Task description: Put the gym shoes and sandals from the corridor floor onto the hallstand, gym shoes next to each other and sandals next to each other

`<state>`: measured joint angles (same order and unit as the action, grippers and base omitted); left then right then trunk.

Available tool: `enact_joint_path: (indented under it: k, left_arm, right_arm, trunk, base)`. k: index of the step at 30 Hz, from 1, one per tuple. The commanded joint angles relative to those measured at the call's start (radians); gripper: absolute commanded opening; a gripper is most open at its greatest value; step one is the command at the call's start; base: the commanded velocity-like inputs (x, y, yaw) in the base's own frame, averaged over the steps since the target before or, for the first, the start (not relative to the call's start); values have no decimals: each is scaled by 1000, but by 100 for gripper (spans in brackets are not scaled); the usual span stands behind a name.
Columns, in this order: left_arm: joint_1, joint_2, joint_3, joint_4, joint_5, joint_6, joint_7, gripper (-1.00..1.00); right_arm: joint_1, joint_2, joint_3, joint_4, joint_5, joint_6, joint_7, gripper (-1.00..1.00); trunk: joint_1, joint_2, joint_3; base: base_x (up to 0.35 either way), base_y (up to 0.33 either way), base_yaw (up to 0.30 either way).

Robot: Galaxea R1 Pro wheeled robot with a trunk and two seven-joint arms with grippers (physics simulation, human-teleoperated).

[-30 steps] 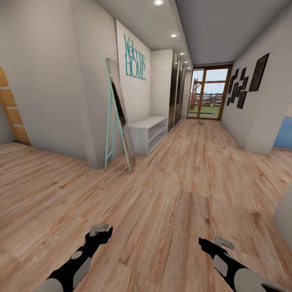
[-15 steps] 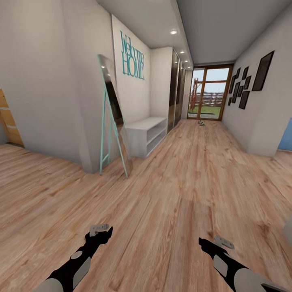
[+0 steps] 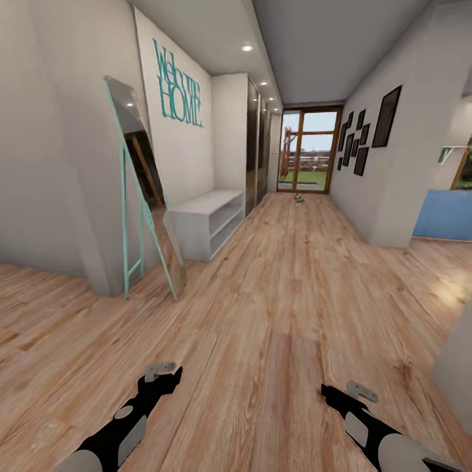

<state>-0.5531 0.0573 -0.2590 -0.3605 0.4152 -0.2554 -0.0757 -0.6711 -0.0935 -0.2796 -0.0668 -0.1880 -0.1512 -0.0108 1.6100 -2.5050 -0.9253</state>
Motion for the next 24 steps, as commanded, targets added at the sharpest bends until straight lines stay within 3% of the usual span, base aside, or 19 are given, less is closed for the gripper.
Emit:
enact_joint_path:
  k: [1,9,24]
  left_arm:
    - [-1,1,-6,1,11,-4,-3,100]
    - [-1,1,-6,9,10,-4,-3,100]
    - [-1,1,-6,26,8,-4,-3,100]
  right_arm:
    - [-1,0,2,1,-10,-4,0,100]
    - [-1,0,3,1,-10,-4,0,100]
    - [-1,-1,3,-5,-12,-4,3,100]
  trunk:
    - [0,0,-1]
    - [0,0,-1]
    - [0,0,-1]
  base:
    - [345,-90,-299]
    - [346,-88,-281]
    - [347,-82,-16]
